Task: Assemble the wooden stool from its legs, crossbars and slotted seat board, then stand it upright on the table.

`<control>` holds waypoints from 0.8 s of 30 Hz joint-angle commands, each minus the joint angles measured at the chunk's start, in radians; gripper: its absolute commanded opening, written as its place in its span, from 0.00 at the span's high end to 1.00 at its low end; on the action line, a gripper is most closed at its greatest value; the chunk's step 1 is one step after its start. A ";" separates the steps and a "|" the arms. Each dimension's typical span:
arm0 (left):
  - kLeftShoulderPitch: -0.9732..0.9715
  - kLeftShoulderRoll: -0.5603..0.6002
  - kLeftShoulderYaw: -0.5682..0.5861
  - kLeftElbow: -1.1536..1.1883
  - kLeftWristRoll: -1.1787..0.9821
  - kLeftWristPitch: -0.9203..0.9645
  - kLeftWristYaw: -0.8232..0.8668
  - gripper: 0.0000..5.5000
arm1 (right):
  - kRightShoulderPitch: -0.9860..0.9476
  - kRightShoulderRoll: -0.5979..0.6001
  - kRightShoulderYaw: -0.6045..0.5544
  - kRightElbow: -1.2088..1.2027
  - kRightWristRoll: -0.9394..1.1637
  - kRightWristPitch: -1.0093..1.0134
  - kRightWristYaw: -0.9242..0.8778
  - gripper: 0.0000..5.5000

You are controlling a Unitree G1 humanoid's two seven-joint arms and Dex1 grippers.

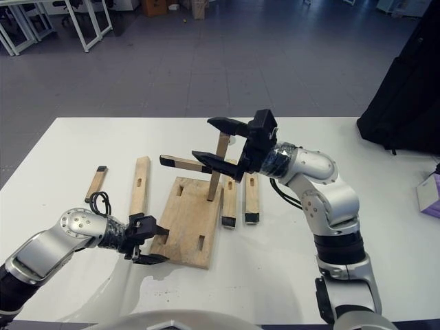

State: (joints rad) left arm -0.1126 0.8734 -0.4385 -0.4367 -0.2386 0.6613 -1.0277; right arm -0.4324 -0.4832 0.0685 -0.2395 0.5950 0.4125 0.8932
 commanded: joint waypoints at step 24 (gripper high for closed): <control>0.095 -0.133 0.090 0.067 -0.054 0.150 0.176 0.35 | 0.017 0.055 0.018 0.230 -0.050 0.008 -0.069 0.26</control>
State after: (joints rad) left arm -0.0462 0.7327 -0.3372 -0.4268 -0.3135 0.7439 -0.8878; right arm -0.4821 -0.4479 0.0550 -0.0902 0.5926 0.3639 0.8489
